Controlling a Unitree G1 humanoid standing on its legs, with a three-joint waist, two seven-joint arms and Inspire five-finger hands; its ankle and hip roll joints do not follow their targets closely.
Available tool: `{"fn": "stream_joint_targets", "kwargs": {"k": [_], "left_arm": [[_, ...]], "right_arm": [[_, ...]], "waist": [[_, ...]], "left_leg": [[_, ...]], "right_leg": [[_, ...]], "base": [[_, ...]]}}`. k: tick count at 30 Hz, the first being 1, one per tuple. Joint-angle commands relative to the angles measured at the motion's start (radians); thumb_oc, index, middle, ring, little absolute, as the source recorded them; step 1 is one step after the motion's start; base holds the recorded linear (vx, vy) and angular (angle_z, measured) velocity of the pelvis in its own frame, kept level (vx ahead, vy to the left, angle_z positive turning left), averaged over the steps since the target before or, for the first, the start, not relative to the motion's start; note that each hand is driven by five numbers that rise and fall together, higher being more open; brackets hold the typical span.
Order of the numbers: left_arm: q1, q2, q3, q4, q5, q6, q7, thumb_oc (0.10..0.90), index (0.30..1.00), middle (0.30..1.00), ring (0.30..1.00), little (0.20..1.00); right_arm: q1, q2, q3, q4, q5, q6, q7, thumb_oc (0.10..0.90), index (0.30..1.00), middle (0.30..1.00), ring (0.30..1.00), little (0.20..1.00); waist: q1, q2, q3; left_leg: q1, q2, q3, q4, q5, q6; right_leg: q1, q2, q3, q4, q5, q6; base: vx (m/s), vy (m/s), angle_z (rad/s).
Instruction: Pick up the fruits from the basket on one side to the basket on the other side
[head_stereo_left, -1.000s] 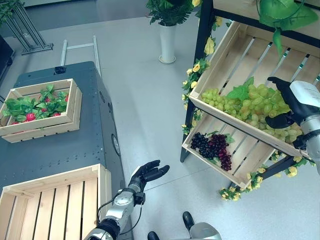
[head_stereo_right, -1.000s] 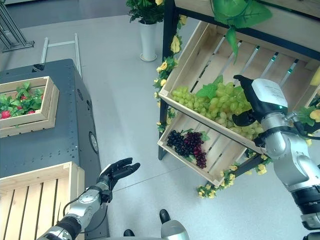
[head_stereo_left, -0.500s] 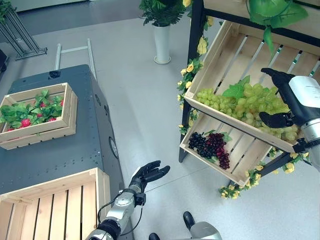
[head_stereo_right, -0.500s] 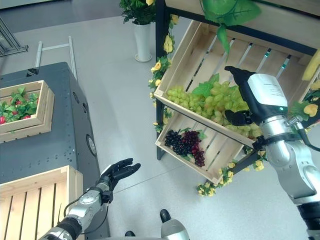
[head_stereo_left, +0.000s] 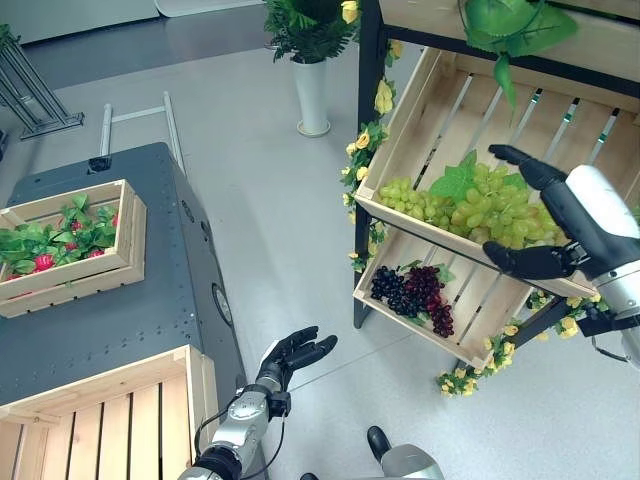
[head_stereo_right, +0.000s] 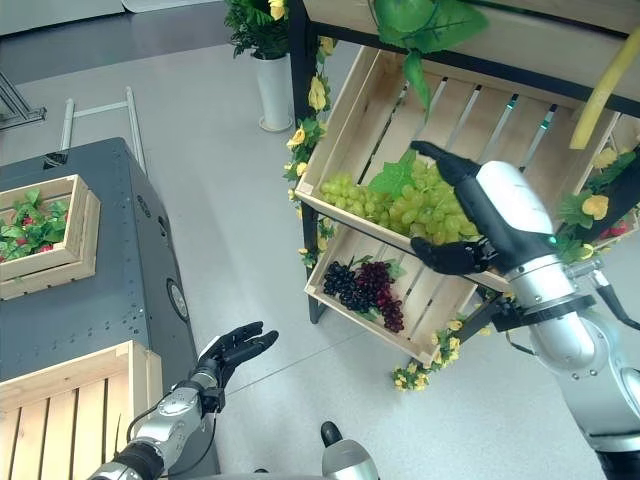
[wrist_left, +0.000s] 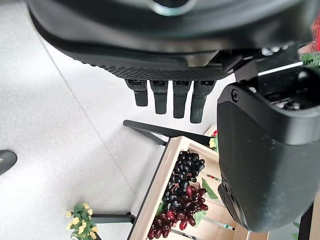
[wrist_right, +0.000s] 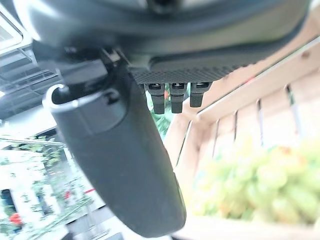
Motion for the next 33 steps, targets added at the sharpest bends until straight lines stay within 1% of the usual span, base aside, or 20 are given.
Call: {"fn": "stream_joint_targets", "kwargs": {"k": [1,3,7,12,13,14,19,20,21,22,23,24,25,26,27,28,29,31,32,33], "left_arm": [[-0.06,0.014,0.031,0.007,0.012,-0.12,-0.007,0.8,0.9,0.9,0.9,0.9],[-0.055,0.01,0.031,0.01,0.01,-0.122,-0.012,0.8,0.9,0.9,0.9,0.9],[-0.041,0.0,0.025,0.019,0.008,-0.12,-0.026,0.8,0.9,0.9,0.9,0.9],[-0.026,-0.016,-0.009,0.041,-0.003,-0.118,-0.034,0.8,0.9,0.9,0.9,0.9],[-0.022,-0.022,-0.016,0.044,-0.002,-0.118,-0.036,0.8,0.9,0.9,0.9,0.9],[-0.02,-0.025,-0.019,0.046,-0.005,-0.119,-0.035,0.8,0.9,0.9,0.9,0.9],[0.002,-0.045,-0.055,0.046,0.002,-0.111,-0.002,0.8,0.9,0.9,0.9,0.9],[0.007,-0.049,-0.061,0.046,0.005,-0.101,0.006,0.8,0.9,0.9,0.9,0.9],[0.01,-0.052,-0.066,0.052,0.01,-0.09,0.01,0.8,0.9,0.9,0.9,0.9],[0.011,-0.053,-0.069,0.056,0.015,-0.089,0.009,0.8,0.9,0.9,0.9,0.9],[0.017,-0.058,-0.076,0.07,0.027,-0.078,0.012,0.8,0.9,0.9,0.9,0.9],[0.017,-0.057,-0.076,0.07,0.027,-0.078,0.012,0.8,0.9,0.9,0.9,0.9],[0.022,-0.059,-0.082,0.092,0.041,-0.069,0.005,0.8,0.9,0.9,0.9,0.9],[0.022,-0.06,-0.083,0.096,0.041,-0.068,0.003,0.8,0.9,0.9,0.9,0.9],[0.026,-0.06,-0.085,0.109,0.045,-0.063,-0.002,0.8,0.9,0.9,0.9,0.9],[0.03,-0.058,-0.088,0.123,0.045,-0.066,-0.009,0.8,0.9,0.9,0.9,0.9],[0.031,-0.058,-0.089,0.124,0.045,-0.067,-0.01,0.8,0.9,0.9,0.9,0.9],[0.038,-0.052,-0.097,0.146,0.049,-0.066,-0.017,0.8,0.9,0.9,0.9,0.9],[0.038,-0.052,-0.097,0.148,0.05,-0.067,-0.017,0.8,0.9,0.9,0.9,0.9],[0.046,-0.051,-0.095,0.161,0.054,-0.068,-0.015,0.8,0.9,0.9,0.9,0.9]], "right_arm": [[-0.111,0.034,-0.091,-0.048,0.109,-0.123,0.031,0.8,0.9,0.9,0.9,0.9],[-0.112,0.051,-0.072,-0.068,0.127,-0.133,0.057,0.8,0.9,0.9,0.9,0.9],[-0.123,0.104,-0.004,-0.082,0.175,-0.132,0.116,0.8,0.9,0.9,0.9,0.9],[-0.154,0.187,0.139,-0.072,0.214,-0.103,0.146,0.8,0.9,0.9,0.9,0.9],[-0.156,0.213,0.175,-0.065,0.207,-0.105,0.144,0.8,0.9,0.9,0.9,0.9],[-0.159,0.23,0.198,-0.062,0.204,-0.107,0.144,0.8,0.9,0.9,0.9,0.9],[-0.171,0.333,0.354,-0.01,0.224,-0.118,0.159,0.8,0.9,0.9,0.9,0.9],[-0.178,0.354,0.402,0.009,0.215,-0.116,0.165,0.8,0.9,0.9,0.9,0.9],[-0.186,0.37,0.443,0.023,0.224,-0.11,0.186,0.8,0.9,0.9,0.9,0.9],[-0.189,0.376,0.463,0.033,0.223,-0.107,0.184,0.8,0.9,0.9,0.9,0.9],[-0.198,0.388,0.513,0.071,0.238,-0.093,0.195,0.8,0.9,0.9,0.9,0.9],[-0.198,0.388,0.514,0.071,0.238,-0.093,0.195,0.8,0.9,0.9,0.9,0.9],[-0.213,0.414,0.577,0.14,0.244,-0.065,0.188,0.8,0.9,0.9,0.9,0.9],[-0.216,0.419,0.588,0.154,0.245,-0.064,0.184,0.8,0.9,0.9,0.9,0.9],[-0.22,0.435,0.621,0.204,0.242,-0.047,0.172,0.8,0.9,0.9,0.9,0.9],[-0.223,0.45,0.655,0.268,0.243,-0.048,0.169,0.8,0.9,0.9,0.9,0.9],[-0.224,0.451,0.659,0.274,0.244,-0.048,0.168,0.8,0.9,0.9,0.9,0.9],[-0.224,0.479,0.704,0.374,0.257,-0.014,0.172,0.8,0.9,0.9,0.9,0.9],[-0.224,0.481,0.708,0.386,0.255,-0.02,0.169,0.8,0.9,0.9,0.9,0.9],[-0.222,0.498,0.724,0.458,0.25,-0.011,0.165,0.8,0.9,0.9,0.9,0.9]], "waist": [[0.024,-0.011,-0.07],[0.027,-0.011,-0.07],[0.039,-0.011,-0.073],[0.062,-0.013,-0.071],[0.067,-0.013,-0.07],[0.073,-0.019,-0.068],[0.102,-0.015,-0.063],[0.112,-0.014,-0.063],[0.123,-0.013,-0.063],[0.13,-0.013,-0.065],[0.143,-0.013,-0.064],[0.144,-0.014,-0.066],[0.165,-0.014,-0.068],[0.168,-0.014,-0.069],[0.179,-0.015,-0.072],[0.192,-0.015,-0.074],[0.192,-0.015,-0.074],[0.213,-0.013,-0.077],[0.214,-0.013,-0.077],[0.226,-0.011,-0.078]], "left_leg": [[0.051,-0.012,-0.018,0.011,-0.121,0.012],[0.051,-0.012,-0.019,0.011,-0.12,0.012],[0.05,-0.012,-0.023,0.011,-0.117,0.009],[0.047,-0.011,-0.035,0.011,-0.112,0.008],[0.046,-0.01,-0.038,0.011,-0.11,0.008],[0.037,-0.007,-0.028,0.011,-0.09,0.008],[0.031,-0.008,-0.055,0.011,-0.088,0.007],[0.03,-0.009,-0.065,0.011,-0.087,0.006],[0.028,-0.009,-0.075,0.011,-0.086,0.005],[0.024,-0.009,-0.077,0.011,-0.083,0.004],[0.023,-0.009,-0.091,0.011,-0.081,0.001],[0.02,-0.009,-0.09,0.011,-0.08,0.001],[0.016,-0.009,-0.108,0.011,-0.077,-0.002],[0.015,-0.009,-0.112,0.011,-0.077,-0.002],[0.012,-0.01,-0.125,0.011,-0.076,-0.003],[0.01,-0.011,-0.138,0.011,-0.075,-0.004],[0.01,-0.011,-0.14,0.011,-0.075,-0.004],[0.005,-0.013,-0.166,0.011,-0.072,-0.005],[0.005,-0.013,-0.168,0.011,-0.072,-0.005],[0.002,-0.014,-0.183,0.011,-0.071,-0.005]], "right_leg": [[-0.002,0.024,-0.011,0.031,-0.003,0.012],[-0.002,0.023,-0.013,0.028,-0.002,0.011],[0.003,0.02,-0.022,0.024,0.0,0.01],[0.005,0.016,-0.037,0.021,0.002,0.008],[0.005,0.014,-0.042,0.022,0.001,0.007],[-0.006,0.017,-0.039,0.025,0.017,-0.001],[0.004,0.013,-0.058,0.022,0.011,-0.006],[0.008,0.011,-0.067,0.019,0.009,-0.008],[0.011,0.01,-0.075,0.017,0.007,-0.011],[0.009,0.009,-0.077,0.017,0.008,-0.012],[0.016,0.006,-0.095,0.016,0.003,-0.014],[0.013,0.006,-0.094,0.016,0.004,-0.014],[0.018,0.002,-0.115,0.016,-0.001,-0.018],[0.019,0.002,-0.119,0.016,-0.002,-0.019],[0.024,-0.001,-0.135,0.014,-0.006,-0.022],[0.03,-0.003,-0.151,0.012,-0.01,-0.025],[0.031,-0.003,-0.154,0.012,-0.011,-0.025],[0.04,-0.007,-0.184,0.011,-0.018,-0.031],[0.04,-0.007,-0.187,0.011,-0.019,-0.032],[0.047,-0.009,-0.203,0.01,-0.023,-0.035]], "base": [[0.0,0.0,0.0],[0.0,0.0,0.0],[0.0,-0.025,0.0],[-0.01,-0.046,0.01],[-0.07,-0.094,0.01],[-0.07,-0.107,0.03],[-0.02,-0.068,0.08],[-0.01,-0.079,0.07],[-0.01,-0.077,0.1],[-0.01,-0.096,0.17],[-0.01,-0.067,0.18],[-0.01,-0.115,0.32],[-0.01,-0.076,0.31],[0.0,-0.119,0.37],[0.01,-0.098,0.38],[0.01,-0.091,0.4],[0.01,-0.091,0.43],[0.01,-0.081,0.37],[0.01,-0.074,0.39],[0.01,-0.056,0.35]]}}
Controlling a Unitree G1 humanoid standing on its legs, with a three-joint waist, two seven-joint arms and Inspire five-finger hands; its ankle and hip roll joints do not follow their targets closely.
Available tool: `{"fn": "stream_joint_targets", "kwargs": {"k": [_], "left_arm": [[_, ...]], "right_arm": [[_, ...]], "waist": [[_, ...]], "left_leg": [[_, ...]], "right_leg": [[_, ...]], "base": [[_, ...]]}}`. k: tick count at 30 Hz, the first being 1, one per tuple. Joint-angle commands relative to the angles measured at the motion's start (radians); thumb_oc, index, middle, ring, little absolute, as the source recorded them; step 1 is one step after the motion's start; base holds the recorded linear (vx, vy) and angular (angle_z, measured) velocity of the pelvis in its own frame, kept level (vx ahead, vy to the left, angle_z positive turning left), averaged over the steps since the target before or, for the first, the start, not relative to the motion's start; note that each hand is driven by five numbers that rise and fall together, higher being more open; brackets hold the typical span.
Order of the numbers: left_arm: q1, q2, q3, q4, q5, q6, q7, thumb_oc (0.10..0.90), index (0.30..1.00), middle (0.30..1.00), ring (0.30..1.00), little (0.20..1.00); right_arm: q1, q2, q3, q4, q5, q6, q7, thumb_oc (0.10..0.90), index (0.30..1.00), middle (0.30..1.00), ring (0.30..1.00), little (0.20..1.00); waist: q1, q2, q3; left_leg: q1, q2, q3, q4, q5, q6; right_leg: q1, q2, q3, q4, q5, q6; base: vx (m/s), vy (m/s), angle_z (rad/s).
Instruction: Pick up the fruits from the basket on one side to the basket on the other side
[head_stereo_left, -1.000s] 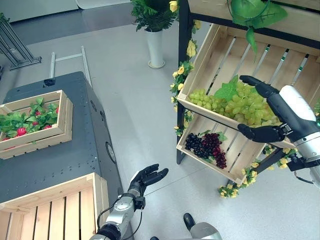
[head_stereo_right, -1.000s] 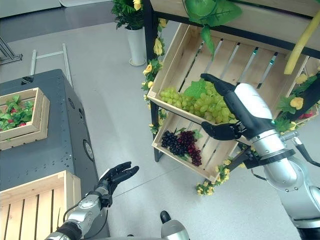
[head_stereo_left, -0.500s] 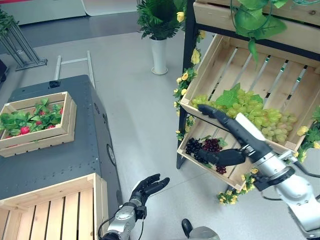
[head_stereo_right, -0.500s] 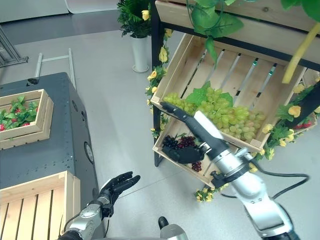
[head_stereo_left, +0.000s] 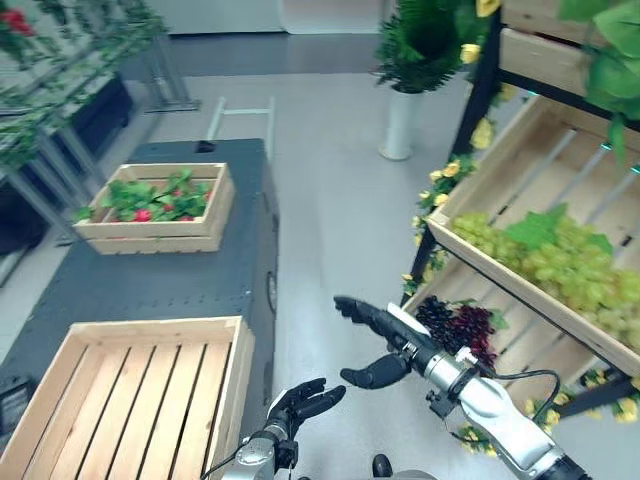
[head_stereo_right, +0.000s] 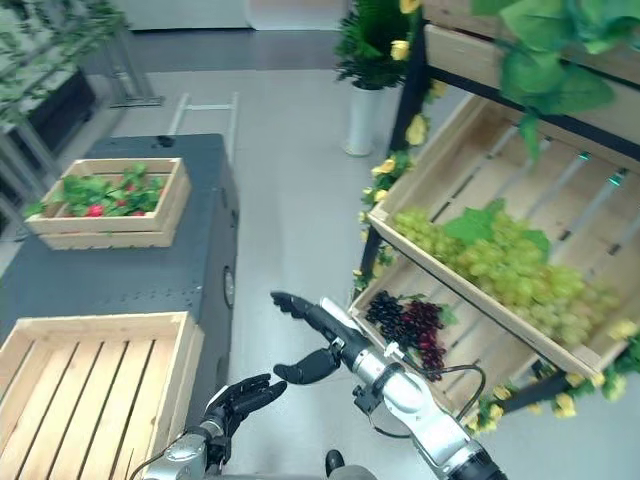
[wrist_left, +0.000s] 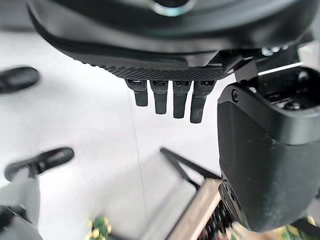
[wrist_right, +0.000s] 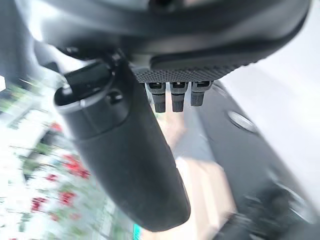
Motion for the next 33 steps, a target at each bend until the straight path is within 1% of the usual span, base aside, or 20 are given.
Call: {"fn": "stream_joint_targets", "kwargs": {"k": [1,2,3,4,5,7,8,9,11,12,13,14,16,17,18,19,20,23,24,33], "left_arm": [[-0.089,-0.01,-0.012,0.044,0.023,-0.069,-0.022,0.8,0.9,0.9,0.9,0.9],[-0.088,-0.009,-0.011,0.048,0.016,-0.068,-0.02,0.8,0.9,0.9,0.9,0.9],[-0.086,-0.008,-0.004,0.06,0.014,-0.067,-0.025,0.8,0.9,0.9,0.9,0.9],[-0.084,-0.009,0.009,0.08,-0.002,-0.059,-0.02,0.8,0.9,0.9,0.9,0.9],[-0.084,-0.009,0.009,0.08,-0.002,-0.059,-0.02,0.8,0.9,0.9,0.9,0.9],[-0.078,-0.014,0.026,0.121,0.016,-0.052,-0.003,0.8,0.9,0.9,0.9,0.9],[-0.079,-0.014,0.027,0.127,0.02,-0.051,-0.003,0.8,0.9,0.9,0.9,0.9],[-0.081,-0.014,0.032,0.157,0.051,-0.045,0.013,0.8,0.9,0.9,0.9,0.9],[-0.085,-0.014,0.034,0.191,0.081,-0.045,0.028,0.8,0.9,0.9,0.9,0.9],[-0.087,-0.016,0.039,0.214,0.101,-0.037,0.041,0.8,0.9,0.9,0.9,0.9],[-0.089,-0.017,0.04,0.227,0.12,-0.032,0.05,0.8,0.9,0.9,0.9,0.9],[-0.089,-0.018,0.041,0.231,0.126,-0.033,0.05,0.8,0.9,0.9,0.9,0.9],[-0.091,-0.024,0.032,0.269,0.156,-0.046,0.048,0.8,0.9,0.9,0.9,0.9],[-0.092,-0.024,0.032,0.269,0.156,-0.046,0.048,0.8,0.9,0.9,0.9,0.9],[-0.091,-0.028,0.027,0.28,0.165,-0.053,0.044,0.8,0.9,0.9,0.9,0.9],[-0.089,-0.034,0.022,0.291,0.178,-0.066,0.041,0.8,0.9,0.9,0.9,0.9],[-0.088,-0.038,0.019,0.293,0.179,-0.07,0.043,0.8,0.9,0.9,0.9,0.9],[-0.089,-0.049,0.007,0.292,0.206,-0.09,0.048,0.8,0.9,0.9,0.9,0.9],[-0.089,-0.05,0.005,0.291,0.205,-0.091,0.048,0.8,0.9,0.9,0.9,0.9],[-0.086,-0.045,-0.011,0.298,0.22,-0.118,0.038,0.8,0.9,0.9,0.9,0.9]], "right_arm": [[-0.1,0.048,-0.013,0.016,0.057,-0.072,-0.033,0.8,0.9,0.9,0.9,0.9],[-0.1,0.051,-0.01,0.027,0.062,-0.056,-0.032,0.8,0.9,0.9,0.9,0.9],[-0.096,0.063,-0.004,0.084,0.059,-0.062,-0.036,0.8,0.9,0.9,0.9,0.9],[-0.093,0.077,0.0,0.148,0.025,-0.032,-0.054,0.8,0.9,0.9,0.9,0.9],[-0.094,0.078,0.0,0.149,0.025,-0.033,-0.054,0.8,0.9,0.9,0.9,0.9],[-0.08,0.116,0.003,0.274,0.025,0.01,-0.073,0.8,0.9,0.9,0.9,0.9],[-0.078,0.122,0.002,0.291,0.025,0.011,-0.075,0.8,0.9,0.9,0.9,0.9],[-0.074,0.152,-0.003,0.374,0.002,0.029,-0.078,0.8,0.9,0.9,0.9,0.9],[-0.078,0.178,-0.003,0.474,-0.041,0.022,-0.095,0.8,0.9,0.9,0.9,0.9],[-0.082,0.199,-0.002,0.549,-0.088,0.032,-0.12,0.8,0.9,0.9,0.9,0.9],[-0.087,0.211,-0.002,0.604,-0.087,0.07,-0.132,0.8,0.9,0.9,0.9,0.9],[-0.086,0.217,-0.004,0.635,-0.083,0.063,-0.136,0.8,0.9,0.9,0.9,0.9],[-0.094,0.261,-0.041,0.849,0.0,0.057,-0.137,0.8,0.9,0.9,0.9,0.9],[-0.095,0.261,-0.041,0.85,0.0,0.057,-0.137,0.8,0.9,0.9,0.9,0.9],[-0.098,0.277,-0.064,0.931,0.002,0.053,-0.142,0.8,0.9,0.9,0.9,0.9],[-0.098,0.292,-0.089,1.006,-0.009,0.073,-0.156,0.8,0.9,0.9,0.9,0.9],[-0.096,0.296,-0.098,1.032,-0.019,0.068,-0.158,0.8,0.9,0.9,0.9,0.9],[-0.079,0.302,-0.141,1.11,-0.043,0.102,-0.187,0.8,0.9,0.9,0.9,0.9],[-0.078,0.302,-0.145,1.114,-0.045,0.099,-0.189,0.8,0.9,0.9,0.9,0.9],[-0.07,0.295,-0.176,1.127,-0.057,0.005,-0.196,0.8,0.9,0.9,0.9,0.9]], "waist": [[0.025,0.001,-0.013],[0.027,0.002,-0.013],[0.034,0.003,-0.014],[0.043,0.005,-0.015],[0.042,0.005,-0.015],[0.059,0.007,-0.018],[0.061,0.007,-0.018],[0.07,0.009,-0.018],[0.079,0.011,-0.019],[0.086,0.012,-0.018],[0.092,0.014,-0.018],[0.094,0.014,-0.019],[0.108,0.017,-0.02],[0.108,0.017,-0.02],[0.113,0.019,-0.021],[0.116,0.023,-0.021],[0.116,0.023,-0.021],[0.112,0.027,-0.022],[0.111,0.028,-0.021],[0.098,0.029,-0.02]], "left_leg": [[0.042,-0.026,-0.026,0.01,-0.1,0.008],[0.042,-0.026,-0.029,0.01,-0.1,0.008],[0.041,-0.027,-0.041,0.01,-0.099,0.007],[0.039,-0.028,-0.056,0.01,-0.098,0.006],[0.04,-0.028,-0.057,0.01,-0.098,0.006],[0.034,-0.032,-0.086,0.01,-0.096,0.006],[0.032,-0.032,-0.089,0.01,-0.096,0.006],[0.028,-0.034,-0.105,0.01,-0.092,0.006],[0.024,-0.036,-0.121,0.01,-0.089,0.007],[0.021,-0.038,-0.134,0.01,-0.089,0.007],[0.02,-0.039,-0.143,0.01,-0.088,0.009],[0.019,-0.039,-0.146,0.01,-0.087,0.009],[0.02,-0.04,-0.165,0.01,-0.086,0.01],[0.02,-0.04,-0.165,0.01,-0.086,0.01],[0.02,-0.04,-0.171,0.01,-0.085,0.01],[0.021,-0.04,-0.176,0.01,-0.085,0.01],[0.021,-0.04,-0.176,0.01,-0.085,0.01],[0.025,-0.04,-0.181,0.01,-0.085,0.01],[0.025,-0.04,-0.182,0.01,-0.086,0.01],[0.03,-0.04,-0.181,0.01,-0.087,0.009]], "right_leg": [[0.019,-0.004,-0.046,0.011,-0.001,-0.005],[0.02,-0.004,-0.049,0.011,-0.001,-0.006],[0.026,-0.005,-0.06,0.012,-0.006,-0.008],[0.033,-0.006,-0.075,0.012,-0.011,-0.012],[0.033,-0.007,-0.075,0.012,-0.011,-0.012],[0.044,-0.011,-0.105,0.012,-0.019,-0.015],[0.045,-0.012,-0.109,0.012,-0.021,-0.016],[0.048,-0.013,-0.124,0.015,-0.026,-0.02],[0.052,-0.013,-0.134,0.016,-0.033,-0.024],[0.057,-0.013,-0.143,0.016,-0.038,-0.026],[0.06,-0.013,-0.148,0.015,-0.042,-0.028],[0.061,-0.013,-0.151,0.015,-0.043,-0.028],[0.071,-0.011,-0.158,0.01,-0.046,-0.034],[0.072,-0.011,-0.158,0.009,-0.046,-0.034],[0.075,-0.01,-0.159,0.007,-0.046,-0.036],[0.079,-0.009,-0.159,0.006,-0.047,-0.038],[0.08,-0.008,-0.157,0.005,-0.047,-0.038],[0.085,-0.003,-0.146,0.006,-0.048,-0.041],[0.085,-0.003,-0.145,0.006,-0.048,-0.041],[0.086,0.007,-0.126,0.006,-0.05,-0.045]], "base": [[0.01,-0.062,0.28],[0.01,-0.042,0.12],[0.02,-0.059,0.18],[0.02,-0.049,0.23],[0.03,-0.064,0.3],[0.02,-0.056,0.32],[0.0,-0.055,0.36],[0.0,-0.05,0.3],[0.0,-0.046,0.3],[0.0,-0.041,0.31],[0.0,-0.04,0.25],[0.01,-0.036,0.21],[0.02,-0.027,0.27],[0.02,-0.015,0.29],[0.02,-0.005,0.19],[0.02,-0.004,0.17],[0.02,0.002,0.06],[0.0,0.0,0.0],[0.0,0.0,0.0],[0.0,-0.002,0.0]]}}
